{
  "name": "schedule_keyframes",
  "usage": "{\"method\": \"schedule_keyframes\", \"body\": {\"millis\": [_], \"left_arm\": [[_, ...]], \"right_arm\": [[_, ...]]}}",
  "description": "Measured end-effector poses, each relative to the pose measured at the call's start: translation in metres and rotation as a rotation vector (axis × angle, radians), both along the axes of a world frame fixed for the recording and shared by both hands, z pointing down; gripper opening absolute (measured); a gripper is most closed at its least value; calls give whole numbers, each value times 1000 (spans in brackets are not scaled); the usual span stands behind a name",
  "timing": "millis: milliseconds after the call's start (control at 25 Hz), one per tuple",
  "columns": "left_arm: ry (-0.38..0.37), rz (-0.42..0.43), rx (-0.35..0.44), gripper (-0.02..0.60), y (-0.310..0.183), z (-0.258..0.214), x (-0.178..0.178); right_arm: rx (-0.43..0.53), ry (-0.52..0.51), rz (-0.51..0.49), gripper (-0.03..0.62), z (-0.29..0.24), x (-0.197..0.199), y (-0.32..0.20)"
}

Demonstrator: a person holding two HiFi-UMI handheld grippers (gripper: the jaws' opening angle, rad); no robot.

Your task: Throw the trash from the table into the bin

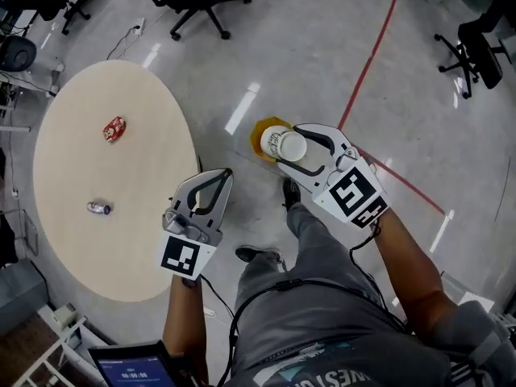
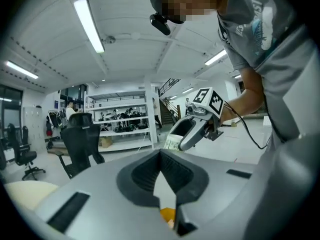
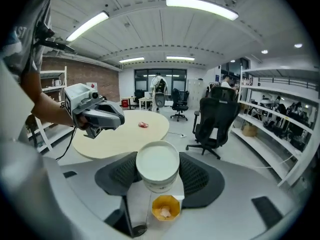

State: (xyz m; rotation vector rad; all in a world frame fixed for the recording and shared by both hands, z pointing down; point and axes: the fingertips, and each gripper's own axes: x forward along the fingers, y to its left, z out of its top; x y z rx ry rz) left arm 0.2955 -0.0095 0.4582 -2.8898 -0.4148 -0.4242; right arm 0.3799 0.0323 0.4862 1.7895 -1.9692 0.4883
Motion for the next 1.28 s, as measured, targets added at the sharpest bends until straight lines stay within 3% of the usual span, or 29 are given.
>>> {"method": "schedule_keyframes", "body": {"millis": [80,200,520,800,960,1160,1280], "left_arm": [[14,-54,-124,43,-4,27,28],[-16,-68,-187,43,-7,81,57],[-118,-54,-233,43,-14,224,95],[-175,-45,-258,43,-17,317,108],[-192,-24,-237,43,-19,342,106],[-266,-4,-196,43,-10,346,101],[-221,7,-195,43,-9,322,102]], "right_arm": [[-31,-19,7,268,36,20,-5],[-70,-60,21,268,98,43,-11],[-174,-149,35,268,260,74,-21],[-251,-171,36,268,373,84,-28],[-278,-198,42,268,409,81,-36],[-290,-213,34,270,415,82,-35],[-286,-192,52,270,398,84,-35]]}}
